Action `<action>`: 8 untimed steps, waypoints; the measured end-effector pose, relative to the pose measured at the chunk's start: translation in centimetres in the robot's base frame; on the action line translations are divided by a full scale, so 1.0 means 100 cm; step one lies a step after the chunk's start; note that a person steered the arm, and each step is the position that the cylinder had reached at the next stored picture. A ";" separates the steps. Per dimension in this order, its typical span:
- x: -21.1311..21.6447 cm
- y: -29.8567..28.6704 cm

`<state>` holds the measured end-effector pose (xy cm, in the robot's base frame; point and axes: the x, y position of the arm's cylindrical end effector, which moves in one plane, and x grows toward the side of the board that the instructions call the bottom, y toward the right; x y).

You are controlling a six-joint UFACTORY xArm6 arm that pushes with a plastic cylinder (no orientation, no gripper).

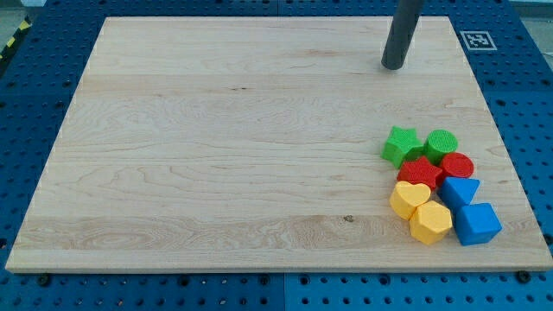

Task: Separate the blue cube and yellow hexagon from the group of blocks

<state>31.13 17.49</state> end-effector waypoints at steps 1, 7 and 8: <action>0.000 0.000; 0.133 -0.154; 0.143 -0.152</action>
<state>45.40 2.27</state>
